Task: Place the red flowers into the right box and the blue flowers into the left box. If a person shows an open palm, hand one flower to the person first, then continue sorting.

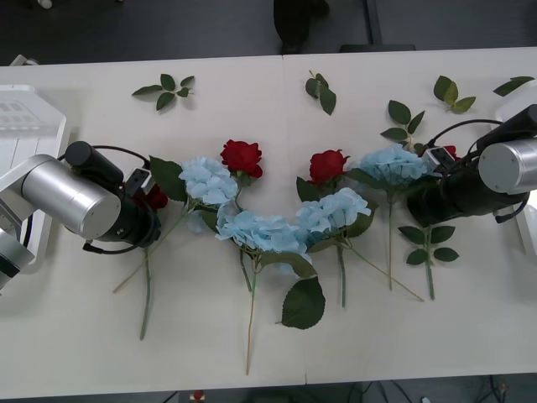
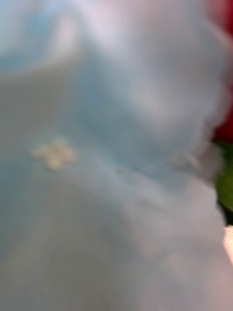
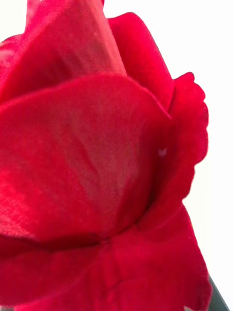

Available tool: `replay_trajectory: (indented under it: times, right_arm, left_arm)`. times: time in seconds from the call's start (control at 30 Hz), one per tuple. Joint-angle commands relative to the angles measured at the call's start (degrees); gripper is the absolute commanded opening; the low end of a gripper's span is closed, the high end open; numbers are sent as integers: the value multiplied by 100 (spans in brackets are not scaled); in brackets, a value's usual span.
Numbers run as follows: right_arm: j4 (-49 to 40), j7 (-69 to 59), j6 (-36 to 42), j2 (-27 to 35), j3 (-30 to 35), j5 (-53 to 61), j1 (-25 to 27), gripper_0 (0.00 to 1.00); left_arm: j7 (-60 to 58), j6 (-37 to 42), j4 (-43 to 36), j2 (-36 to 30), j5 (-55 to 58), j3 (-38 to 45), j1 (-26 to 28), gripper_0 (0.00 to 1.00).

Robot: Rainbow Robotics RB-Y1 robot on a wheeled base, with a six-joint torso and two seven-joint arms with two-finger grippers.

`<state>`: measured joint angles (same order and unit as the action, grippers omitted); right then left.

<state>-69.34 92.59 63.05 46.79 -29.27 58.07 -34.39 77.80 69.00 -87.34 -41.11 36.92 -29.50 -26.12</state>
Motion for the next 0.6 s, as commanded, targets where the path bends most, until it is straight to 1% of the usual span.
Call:
replay_trajectory:
  times: [0.03,0.23,0.33,0.47,0.6]
  right_arm:
    - [-10,-180,-3,-91,114,-59,-314,0]
    - [-10,-197,85,-21,176,-6,-393,0]
    - [-10,-171,296,67,307,38,-481,0]
    - [-10,-101,586,330,457,73,-631,0]
    - [-10,-48,805,673,457,91,-859,0]
  left_arm:
    - [-353,-10,15,94,-71,-47,-227,0]
    - [-397,-10,15,94,-97,-47,-227,0]
    - [-414,-19,15,94,-123,-47,-227,0]
    - [-458,-10,15,94,-176,-47,-227,0]
    - [-485,-10,15,85,-211,-47,-227,0]
